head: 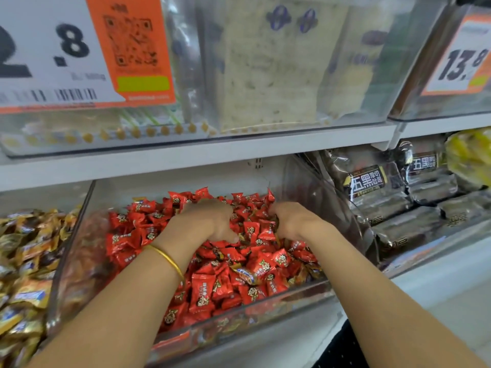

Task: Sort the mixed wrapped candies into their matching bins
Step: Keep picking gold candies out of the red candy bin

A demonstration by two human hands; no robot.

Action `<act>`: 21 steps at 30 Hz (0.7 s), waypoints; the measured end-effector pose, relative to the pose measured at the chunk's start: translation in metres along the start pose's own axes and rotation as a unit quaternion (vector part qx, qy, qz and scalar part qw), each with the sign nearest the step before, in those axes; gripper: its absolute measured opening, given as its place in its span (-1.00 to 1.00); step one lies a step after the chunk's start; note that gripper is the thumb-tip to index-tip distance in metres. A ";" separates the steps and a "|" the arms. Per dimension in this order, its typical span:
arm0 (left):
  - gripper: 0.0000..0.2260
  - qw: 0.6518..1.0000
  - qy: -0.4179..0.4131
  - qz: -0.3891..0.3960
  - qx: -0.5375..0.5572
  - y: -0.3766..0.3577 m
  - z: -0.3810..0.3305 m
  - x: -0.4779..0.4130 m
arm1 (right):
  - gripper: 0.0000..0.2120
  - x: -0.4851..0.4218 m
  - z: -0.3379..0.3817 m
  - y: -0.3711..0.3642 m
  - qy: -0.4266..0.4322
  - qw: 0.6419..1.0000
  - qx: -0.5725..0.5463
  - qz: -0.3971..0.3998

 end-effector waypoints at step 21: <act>-0.83 0.982 -0.115 0.039 0.148 0.001 -0.016 -0.008 | -0.88 0.030 -0.010 0.018 0.010 0.863 -0.499 -0.085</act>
Point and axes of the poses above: each hand's wrist, its own x-axis away from the middle knuckle, its own y-axis out of the back of the hand, z = x × y, the point moved 3 cm from there along -x, towards the middle knuckle, and after that the axes turned 12 degrees about y, right-handed, at the moved point
